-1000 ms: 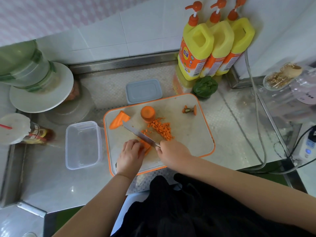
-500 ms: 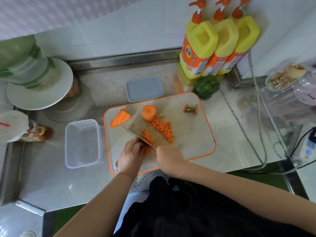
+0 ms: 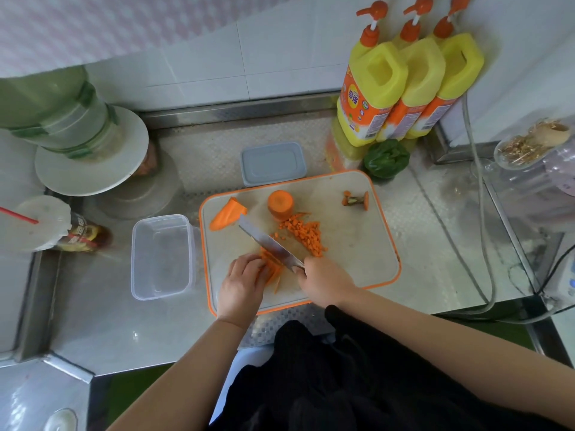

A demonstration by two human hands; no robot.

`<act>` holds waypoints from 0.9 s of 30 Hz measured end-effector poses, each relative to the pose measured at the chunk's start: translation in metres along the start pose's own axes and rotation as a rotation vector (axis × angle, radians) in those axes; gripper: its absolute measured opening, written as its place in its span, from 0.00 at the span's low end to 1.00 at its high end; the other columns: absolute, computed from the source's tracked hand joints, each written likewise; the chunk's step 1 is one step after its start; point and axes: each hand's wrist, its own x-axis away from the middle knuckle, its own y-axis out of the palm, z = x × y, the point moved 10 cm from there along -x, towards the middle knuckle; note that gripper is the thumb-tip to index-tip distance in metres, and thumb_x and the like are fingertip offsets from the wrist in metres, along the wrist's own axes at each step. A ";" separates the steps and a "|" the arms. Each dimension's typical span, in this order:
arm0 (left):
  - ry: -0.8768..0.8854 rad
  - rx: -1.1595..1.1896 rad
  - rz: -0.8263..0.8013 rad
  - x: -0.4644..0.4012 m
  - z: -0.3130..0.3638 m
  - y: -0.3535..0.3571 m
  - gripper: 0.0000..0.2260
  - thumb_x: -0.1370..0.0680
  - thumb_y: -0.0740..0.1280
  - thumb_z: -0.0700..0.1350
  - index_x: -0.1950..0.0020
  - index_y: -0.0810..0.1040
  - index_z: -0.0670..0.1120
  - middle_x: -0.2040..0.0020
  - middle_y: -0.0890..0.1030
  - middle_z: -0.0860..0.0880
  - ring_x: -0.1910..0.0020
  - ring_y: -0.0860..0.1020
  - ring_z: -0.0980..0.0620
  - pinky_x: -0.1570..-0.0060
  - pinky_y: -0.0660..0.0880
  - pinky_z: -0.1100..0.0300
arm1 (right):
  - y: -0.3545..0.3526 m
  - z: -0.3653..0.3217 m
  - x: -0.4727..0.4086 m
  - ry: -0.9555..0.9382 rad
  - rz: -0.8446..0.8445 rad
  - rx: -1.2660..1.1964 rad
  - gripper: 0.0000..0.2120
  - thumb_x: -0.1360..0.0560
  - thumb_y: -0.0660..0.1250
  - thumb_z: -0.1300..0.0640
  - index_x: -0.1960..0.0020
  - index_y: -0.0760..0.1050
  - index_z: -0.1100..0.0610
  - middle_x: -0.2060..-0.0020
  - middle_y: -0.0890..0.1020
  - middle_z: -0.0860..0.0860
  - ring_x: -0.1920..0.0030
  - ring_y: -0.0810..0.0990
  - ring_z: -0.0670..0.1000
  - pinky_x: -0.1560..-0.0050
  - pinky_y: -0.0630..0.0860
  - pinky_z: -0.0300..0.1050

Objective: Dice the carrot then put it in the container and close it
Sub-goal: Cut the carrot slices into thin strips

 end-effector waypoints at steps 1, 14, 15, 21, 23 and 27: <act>-0.018 0.005 -0.012 0.001 -0.002 0.001 0.15 0.24 0.64 0.53 0.49 0.81 0.43 0.48 0.79 0.47 0.47 0.75 0.49 0.56 0.77 0.55 | 0.000 -0.002 0.004 -0.004 0.009 0.026 0.15 0.17 0.53 0.49 0.53 0.71 0.58 0.64 0.73 0.53 0.61 0.75 0.57 0.63 0.67 0.47; 0.089 -0.174 -0.071 0.003 0.002 0.020 0.16 0.24 0.62 0.54 0.53 0.75 0.41 0.50 0.75 0.44 0.51 0.74 0.45 0.64 0.79 0.51 | 0.004 -0.020 0.016 -0.080 0.032 0.141 0.13 0.17 0.52 0.53 0.50 0.72 0.59 0.68 0.69 0.50 0.62 0.75 0.56 0.62 0.70 0.47; 0.098 -0.169 -0.077 0.003 0.003 0.020 0.16 0.24 0.63 0.54 0.53 0.76 0.41 0.51 0.76 0.45 0.51 0.74 0.45 0.65 0.79 0.51 | 0.006 -0.019 0.016 -0.069 0.026 0.144 0.13 0.17 0.53 0.54 0.48 0.72 0.60 0.68 0.69 0.50 0.62 0.74 0.55 0.62 0.70 0.47; 0.124 -0.135 -0.086 0.002 0.003 0.021 0.16 0.23 0.62 0.53 0.53 0.79 0.40 0.51 0.78 0.46 0.50 0.74 0.47 0.67 0.79 0.52 | 0.013 -0.017 0.010 0.030 -0.068 0.161 0.11 0.22 0.56 0.66 0.44 0.74 0.61 0.63 0.73 0.53 0.59 0.73 0.55 0.58 0.70 0.47; 0.141 -0.123 -0.084 0.002 0.003 0.020 0.16 0.22 0.62 0.52 0.52 0.79 0.40 0.51 0.78 0.46 0.49 0.74 0.48 0.67 0.79 0.52 | 0.016 -0.018 0.008 0.056 -0.098 0.171 0.12 0.23 0.56 0.68 0.45 0.75 0.61 0.56 0.78 0.55 0.57 0.75 0.56 0.57 0.71 0.47; 0.157 -0.133 -0.086 0.003 0.002 0.022 0.16 0.22 0.62 0.52 0.52 0.79 0.40 0.51 0.78 0.46 0.49 0.75 0.47 0.68 0.79 0.52 | 0.026 -0.013 0.007 0.077 -0.098 0.158 0.11 0.22 0.56 0.66 0.43 0.73 0.61 0.51 0.81 0.57 0.51 0.80 0.58 0.57 0.73 0.47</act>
